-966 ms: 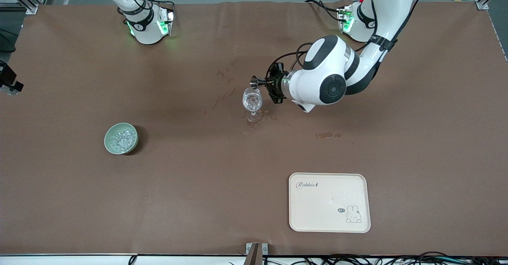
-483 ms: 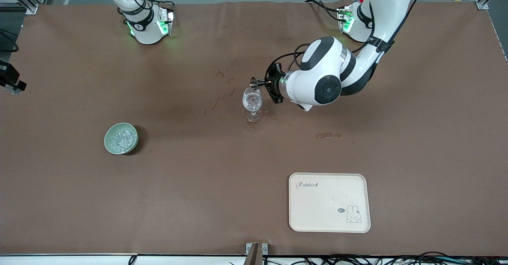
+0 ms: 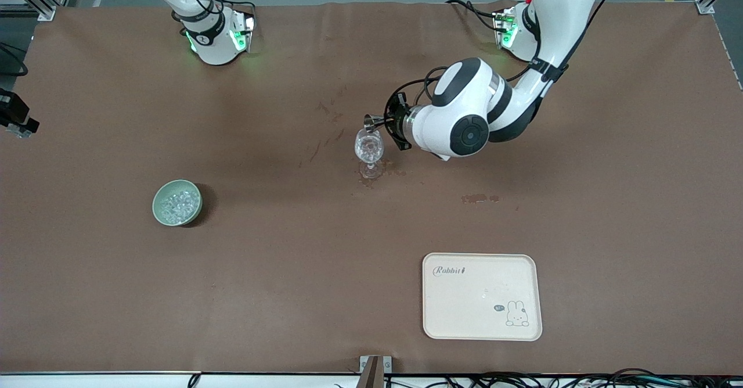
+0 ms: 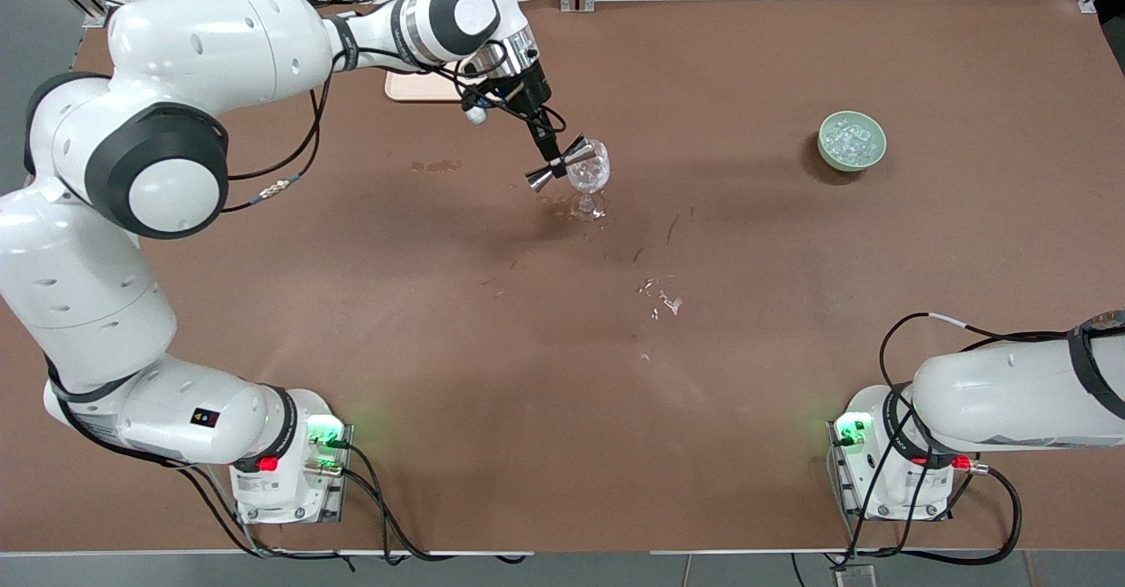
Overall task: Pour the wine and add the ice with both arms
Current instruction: 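Tilt the jigger over the wine glass with the left gripper to pour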
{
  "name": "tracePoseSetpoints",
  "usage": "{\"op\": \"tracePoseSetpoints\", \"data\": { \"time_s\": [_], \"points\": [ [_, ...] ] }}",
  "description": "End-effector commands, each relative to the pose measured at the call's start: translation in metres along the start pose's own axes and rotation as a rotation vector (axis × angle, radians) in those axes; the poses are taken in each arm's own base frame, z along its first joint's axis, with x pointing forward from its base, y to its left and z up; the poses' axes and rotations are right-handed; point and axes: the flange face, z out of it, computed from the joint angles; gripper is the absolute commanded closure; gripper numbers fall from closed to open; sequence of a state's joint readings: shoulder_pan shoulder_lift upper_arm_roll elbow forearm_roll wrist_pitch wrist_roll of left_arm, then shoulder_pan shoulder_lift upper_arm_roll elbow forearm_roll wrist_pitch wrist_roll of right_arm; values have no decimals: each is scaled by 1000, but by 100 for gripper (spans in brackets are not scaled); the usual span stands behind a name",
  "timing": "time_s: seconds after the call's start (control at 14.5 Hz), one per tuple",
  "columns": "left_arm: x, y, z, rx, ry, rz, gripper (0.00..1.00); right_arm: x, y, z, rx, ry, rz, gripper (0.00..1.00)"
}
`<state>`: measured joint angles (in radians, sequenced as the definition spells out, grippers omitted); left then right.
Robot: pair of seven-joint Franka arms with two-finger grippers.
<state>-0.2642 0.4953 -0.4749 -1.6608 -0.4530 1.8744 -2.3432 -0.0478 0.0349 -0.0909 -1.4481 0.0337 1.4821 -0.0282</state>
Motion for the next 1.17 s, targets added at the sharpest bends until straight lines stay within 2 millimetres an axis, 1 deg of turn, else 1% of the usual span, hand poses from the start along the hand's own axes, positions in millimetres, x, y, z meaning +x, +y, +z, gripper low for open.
{"op": "tracePoseSetpoints", "data": {
  "time_s": [0.0, 0.14, 0.21, 0.34, 0.55, 0.69, 0.97, 1.1],
  "points": [
    [0, 2, 4, -3, 21, -36, 99, -4, -2, -6, 4, 2, 5, 99],
    [1, 1, 5, 5, 30, -67, 99, -3, -2, -5, 4, 1, 5, 99],
    [3, 1, 9, 29, 52, -84, 99, -4, -2, -6, 4, 2, 5, 99],
    [3, -4, 10, 63, 86, -94, 99, -3, -2, -5, 4, -1, 7, 99],
    [0, -11, -2, 88, 110, -113, 99, -3, -2, -5, 4, -1, 5, 99],
    [-1, -11, -7, 84, 100, -118, 99, -3, -2, -5, 5, -1, 5, 99],
    [-6, 1, -10, 92, 81, -165, 99, -4, -2, -6, 5, 1, 5, 99],
    [-7, 6, -7, 99, 82, -181, 99, -3, -3, -5, 5, -1, 4, 99]
  ]
}}
